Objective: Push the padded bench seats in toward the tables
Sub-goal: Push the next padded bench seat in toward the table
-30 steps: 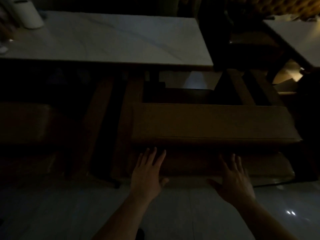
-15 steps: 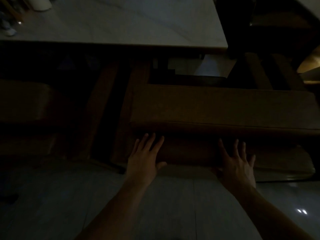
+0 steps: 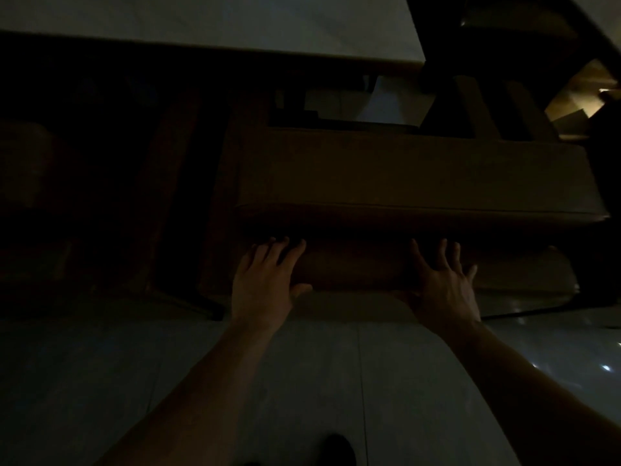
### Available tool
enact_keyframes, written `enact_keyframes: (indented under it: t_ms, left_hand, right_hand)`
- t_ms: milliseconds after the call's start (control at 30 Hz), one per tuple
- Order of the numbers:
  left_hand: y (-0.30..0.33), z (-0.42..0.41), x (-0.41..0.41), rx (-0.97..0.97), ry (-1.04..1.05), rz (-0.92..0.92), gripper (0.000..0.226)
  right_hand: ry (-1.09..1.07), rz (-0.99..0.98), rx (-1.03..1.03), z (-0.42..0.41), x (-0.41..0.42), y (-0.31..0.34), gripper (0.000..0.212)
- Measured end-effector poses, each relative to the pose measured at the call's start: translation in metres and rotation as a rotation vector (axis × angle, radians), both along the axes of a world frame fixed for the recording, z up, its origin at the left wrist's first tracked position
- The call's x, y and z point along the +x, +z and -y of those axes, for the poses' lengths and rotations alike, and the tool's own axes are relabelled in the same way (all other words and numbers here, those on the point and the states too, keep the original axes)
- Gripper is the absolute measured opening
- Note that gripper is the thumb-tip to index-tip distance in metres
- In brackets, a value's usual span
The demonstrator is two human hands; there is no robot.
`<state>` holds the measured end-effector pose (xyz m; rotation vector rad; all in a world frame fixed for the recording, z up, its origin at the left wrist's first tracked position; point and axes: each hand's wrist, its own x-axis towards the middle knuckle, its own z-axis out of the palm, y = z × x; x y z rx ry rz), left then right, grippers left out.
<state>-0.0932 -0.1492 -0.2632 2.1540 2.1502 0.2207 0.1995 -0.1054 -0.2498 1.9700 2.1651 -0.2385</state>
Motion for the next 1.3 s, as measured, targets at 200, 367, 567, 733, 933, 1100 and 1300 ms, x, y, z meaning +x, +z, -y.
enact_keyframes:
  t_ms: [200, 367, 567, 733, 933, 1100, 1300]
  left_hand:
    - [-0.002, 0.005, 0.001, 0.003, 0.012, -0.002, 0.073]
    - [-0.007, 0.02, -0.005, 0.012, 0.001, -0.047, 0.072]
    - [-0.004, 0.021, -0.011, 0.004, -0.023, -0.062, 0.073]
    - [-0.007, 0.016, -0.019, 0.008, -0.058, -0.053, 0.074]
    - [-0.004, 0.001, -0.032, 0.01, -0.035, -0.04, 0.073]
    - [-0.003, 0.006, -0.028, 0.006, 0.011, -0.019, 0.073]
    - [-0.002, 0.007, -0.023, 0.037, 0.035, 0.031, 0.074]
  right_hand:
    - [0.013, -0.033, -0.009, 0.007, 0.001, 0.004, 0.098]
    - [0.024, -0.053, 0.007, 0.021, -0.001, 0.0, 0.096]
    - [0.01, -0.047, 0.007, 0.021, -0.005, -0.002, 0.096]
    - [0.0, -0.062, 0.014, 0.02, -0.005, -0.009, 0.099]
    - [0.002, -0.071, 0.052, 0.009, -0.02, -0.016, 0.097]
    - [0.001, -0.05, 0.009, 0.009, -0.021, -0.011, 0.098]
    - [0.003, -0.038, 0.0, 0.013, -0.024, -0.004, 0.096]
